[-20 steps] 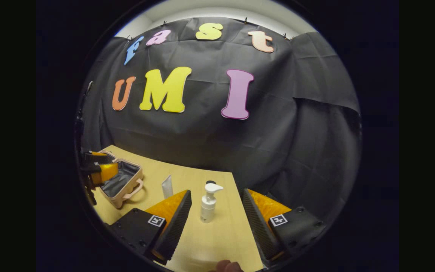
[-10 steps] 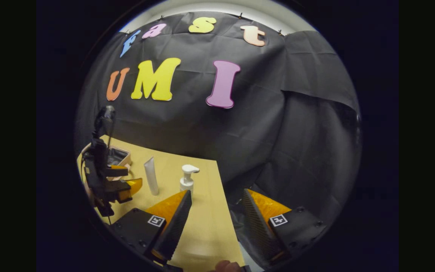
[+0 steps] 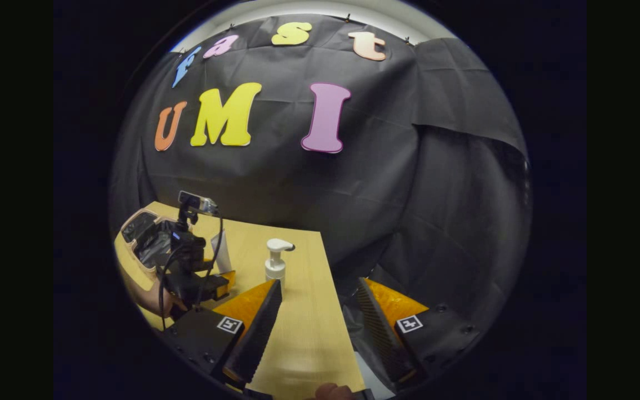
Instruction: First open the suitcase, pack the skin care products into it, and then close the suitcase.
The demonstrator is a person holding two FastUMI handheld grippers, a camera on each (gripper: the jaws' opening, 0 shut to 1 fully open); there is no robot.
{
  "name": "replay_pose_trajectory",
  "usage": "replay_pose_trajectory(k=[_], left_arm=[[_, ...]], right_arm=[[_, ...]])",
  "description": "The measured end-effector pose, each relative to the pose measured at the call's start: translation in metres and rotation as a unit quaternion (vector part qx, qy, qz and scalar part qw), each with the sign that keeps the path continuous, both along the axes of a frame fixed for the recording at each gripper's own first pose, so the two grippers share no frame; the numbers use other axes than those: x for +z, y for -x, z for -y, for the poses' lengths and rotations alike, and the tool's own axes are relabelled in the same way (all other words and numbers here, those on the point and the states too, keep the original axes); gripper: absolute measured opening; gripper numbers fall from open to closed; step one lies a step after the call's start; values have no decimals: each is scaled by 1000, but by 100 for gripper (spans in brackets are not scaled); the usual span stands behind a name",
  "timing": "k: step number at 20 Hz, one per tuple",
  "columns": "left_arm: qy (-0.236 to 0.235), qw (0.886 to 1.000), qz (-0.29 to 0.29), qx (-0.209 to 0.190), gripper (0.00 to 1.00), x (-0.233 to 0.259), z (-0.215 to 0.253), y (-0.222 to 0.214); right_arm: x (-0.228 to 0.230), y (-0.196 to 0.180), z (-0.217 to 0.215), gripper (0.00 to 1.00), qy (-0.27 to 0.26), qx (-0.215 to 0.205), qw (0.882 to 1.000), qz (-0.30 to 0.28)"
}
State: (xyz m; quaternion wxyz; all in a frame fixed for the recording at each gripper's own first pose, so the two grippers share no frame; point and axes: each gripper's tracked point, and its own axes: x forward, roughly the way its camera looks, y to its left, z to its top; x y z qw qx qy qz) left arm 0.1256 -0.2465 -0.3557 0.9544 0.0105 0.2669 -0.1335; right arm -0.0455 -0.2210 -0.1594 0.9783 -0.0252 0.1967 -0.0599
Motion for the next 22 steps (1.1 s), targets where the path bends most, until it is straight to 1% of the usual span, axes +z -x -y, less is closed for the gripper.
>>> replay_pose_trajectory(k=[1, 3, 4, 5, 7, 8, 9, 12, 14, 17, 19, 21, 22], left_arm=[[0, 1000, -5, -1, 97, -5, 2, -3], [-11, 1000, -17, -4, 90, -15, 3, -8], [-8, 1000, -25, -6, 86, -20, 5, -9], [-3, 1000, -28, -8, 84, -22, 7, -10], [-11, 999, -28, -13, 75, -24, 8, -14], [-16, 999, -28, -17, 67, -26, 10, -15], [-17, 999, -30, -22, 65, -27, 12, -16], [-18, 999, -29, -33, 51, -27, 14, -18], [-12, 999, -40, -29, 50, -24, 12, -12], [10, 999, -33, -19, 49, 3, 4, 0], [17, 999, -32, -15, 49, 25, -6, 15], [28, 999, -33, 0, 49, 54, -23, 35], [31, 999, -29, 10, 54, 68, -34, 44]], right_arm=[[-2, 0, -2, 82, -2, 2, 1000, -2], [-6, 1, -4, 82, -2, 4, 1000, -7], [-7, 1, -4, 82, -2, 4, 1000, -8], [-8, 1, -3, 82, -2, 2, 1000, -9], [-13, 2, 1, 82, -6, -3, 1000, -15], [-16, 3, 3, 82, -7, -6, 1000, -19], [-17, 4, 6, 82, -9, -9, 1000, -21], [-22, 5, 10, 82, -6, -13, 1000, -25], [-31, 3, 6, 82, -11, -5, 999, -32], [-58, -14, -9, 82, -31, 14, 998, -47], [-80, -31, -26, 82, -48, 32, 997, -56], [-99, -54, -45, 82, -61, 52, 995, -55], [-109, -68, -51, 82, -63, 57, 995, -55]])
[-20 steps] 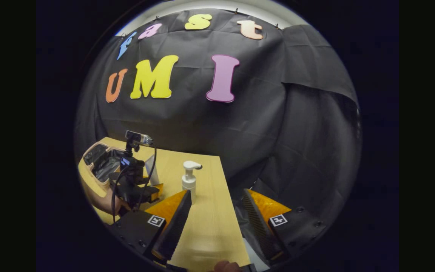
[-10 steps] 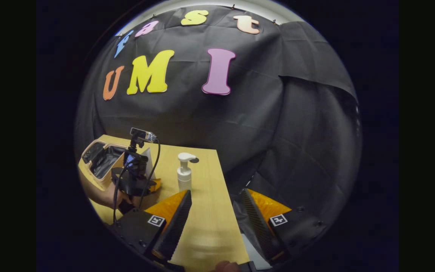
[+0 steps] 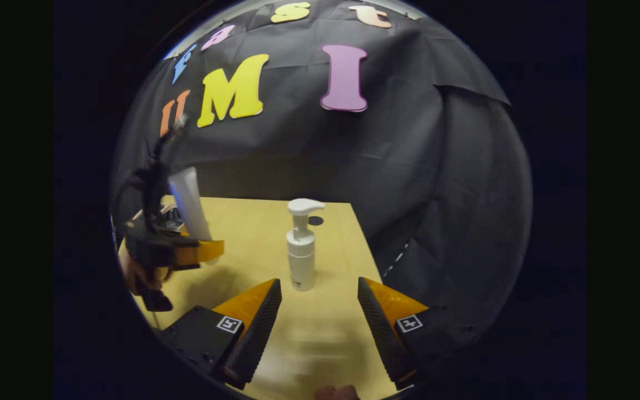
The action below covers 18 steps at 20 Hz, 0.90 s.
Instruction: First open the suitcase, pack the skin care products into it, and then close the suitcase.
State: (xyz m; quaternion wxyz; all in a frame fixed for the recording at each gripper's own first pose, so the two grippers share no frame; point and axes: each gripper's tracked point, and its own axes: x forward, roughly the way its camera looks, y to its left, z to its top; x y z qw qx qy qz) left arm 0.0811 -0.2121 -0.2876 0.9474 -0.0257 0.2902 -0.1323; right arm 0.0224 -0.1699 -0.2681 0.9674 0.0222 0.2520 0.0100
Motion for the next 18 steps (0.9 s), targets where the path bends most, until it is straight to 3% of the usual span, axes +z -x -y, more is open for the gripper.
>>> replay_pose_trajectory(k=[2, 6, 11, 17, 18], left_arm=[[-9, 1000, 11, 20, 48, 26, -33, 17], [-21, 997, 16, 75, 48, 60, -94, 46], [-41, 989, 18, 141, 48, 73, -157, 64], [-13, 978, -8, 206, 48, 71, -215, 85], [-10, 977, -11, 212, 48, 69, -225, 86]], right_arm=[[-18, -25, -12, 82, -15, 9, 1000, -6], [-52, -67, -23, 82, -28, 8, 999, -24], [-79, -92, -34, 82, -23, 9, 999, -38], [-88, -113, -35, 72, -9, -12, 999, -40], [-89, -115, -31, 65, -5, -18, 999, -42]])
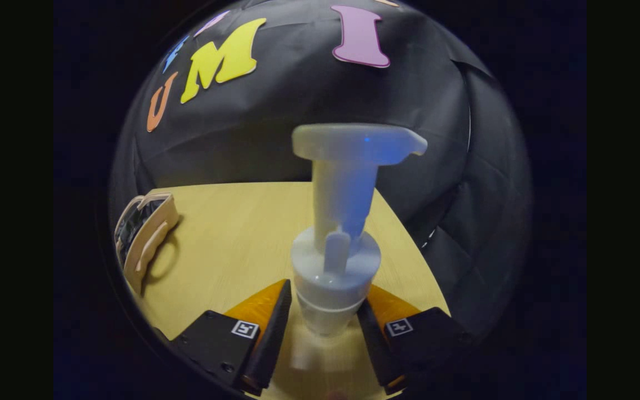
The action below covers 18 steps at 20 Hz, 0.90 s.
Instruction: First open the suitcase, pack the skin care products into it, and then close the suitcase.
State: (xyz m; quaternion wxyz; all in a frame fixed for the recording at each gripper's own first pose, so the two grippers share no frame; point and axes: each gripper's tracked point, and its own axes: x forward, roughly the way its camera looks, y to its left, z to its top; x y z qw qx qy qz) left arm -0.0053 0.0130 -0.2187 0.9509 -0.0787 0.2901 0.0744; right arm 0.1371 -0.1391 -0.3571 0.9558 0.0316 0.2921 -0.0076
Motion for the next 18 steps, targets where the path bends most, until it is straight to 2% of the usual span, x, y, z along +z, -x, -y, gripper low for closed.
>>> replay_pose_trajectory(k=[3, 7, 9, 12, 13, 15, 18], left_arm=[[2, 1000, -5, -4, 48, 0, -31, -2], [26, 998, -21, -47, 47, -12, -63, -23], [45, 996, -37, -74, 47, -26, -72, -34], [77, 987, -69, -125, 47, -49, -73, -42], [93, 983, -80, -136, 47, -58, -72, -44], [116, 975, -112, -153, 46, -81, -72, -46], [140, 963, -151, -175, 45, -104, -68, -48]], right_arm=[[-1, -3, 8, 56, 9, -12, 1000, -7], [6, 13, 14, 46, 9, -24, 999, -36], [22, 27, 13, 46, 10, -23, 999, -39], [55, 54, 6, 46, -3, -6, 999, -43], [63, 65, -1, 44, -20, 5, 998, -53], [78, 83, -10, 46, -62, 9, 996, -69], [96, 105, -14, 43, -83, 2, 993, -83]])
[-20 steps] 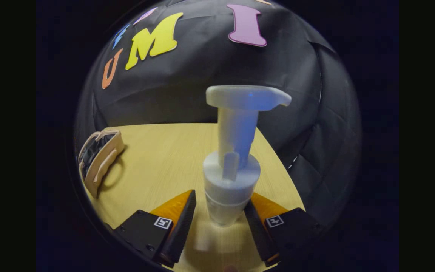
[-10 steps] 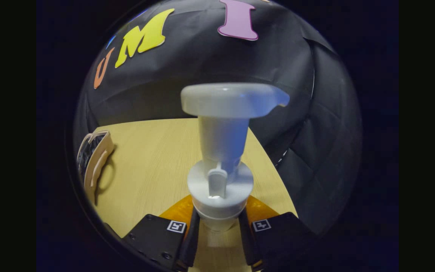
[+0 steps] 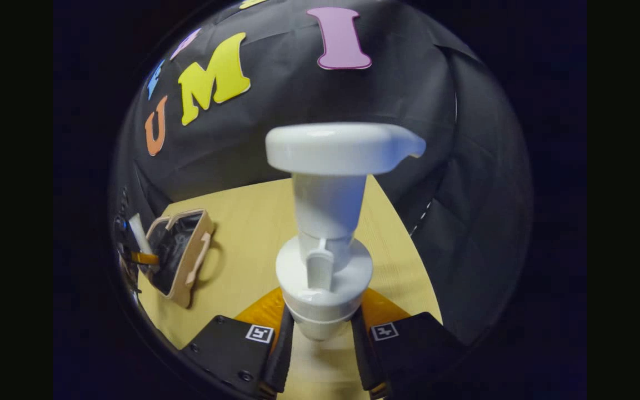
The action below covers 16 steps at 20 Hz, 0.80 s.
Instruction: First open the suitcase, pack the skin care products into it, and then close the suitcase.
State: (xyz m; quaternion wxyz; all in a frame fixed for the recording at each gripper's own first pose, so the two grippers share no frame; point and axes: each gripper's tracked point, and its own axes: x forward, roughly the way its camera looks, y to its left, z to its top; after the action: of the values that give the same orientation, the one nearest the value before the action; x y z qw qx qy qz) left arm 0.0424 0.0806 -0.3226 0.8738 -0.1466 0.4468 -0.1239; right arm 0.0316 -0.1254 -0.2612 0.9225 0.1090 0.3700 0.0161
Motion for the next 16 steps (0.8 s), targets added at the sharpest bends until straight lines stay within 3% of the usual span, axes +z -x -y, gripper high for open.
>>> replay_pose_trajectory(k=[3, 4, 5, 10, 15, 16], left_arm=[[-3, 998, -59, -11, 45, -23, -1, 3], [-11, 996, -89, -11, 52, -33, -4, 8], [-12, 993, -114, -14, 45, -39, -5, 11], [13, 978, -205, -30, 44, -55, 5, 20], [37, 960, -277, 11, 43, -57, 7, 15], [38, 957, -286, 17, 51, -57, 6, 17]], right_arm=[[13, 18, -1, 46, -1, -6, 1000, -9], [20, 22, -3, 46, -1, -4, 1000, -7], [26, 26, -7, 46, 2, 2, 1000, -4], [61, 39, -39, 46, -5, 45, 999, 5], [80, 42, -90, 46, 7, 107, 994, 18], [84, 44, -104, 46, -3, 117, 993, 16]])
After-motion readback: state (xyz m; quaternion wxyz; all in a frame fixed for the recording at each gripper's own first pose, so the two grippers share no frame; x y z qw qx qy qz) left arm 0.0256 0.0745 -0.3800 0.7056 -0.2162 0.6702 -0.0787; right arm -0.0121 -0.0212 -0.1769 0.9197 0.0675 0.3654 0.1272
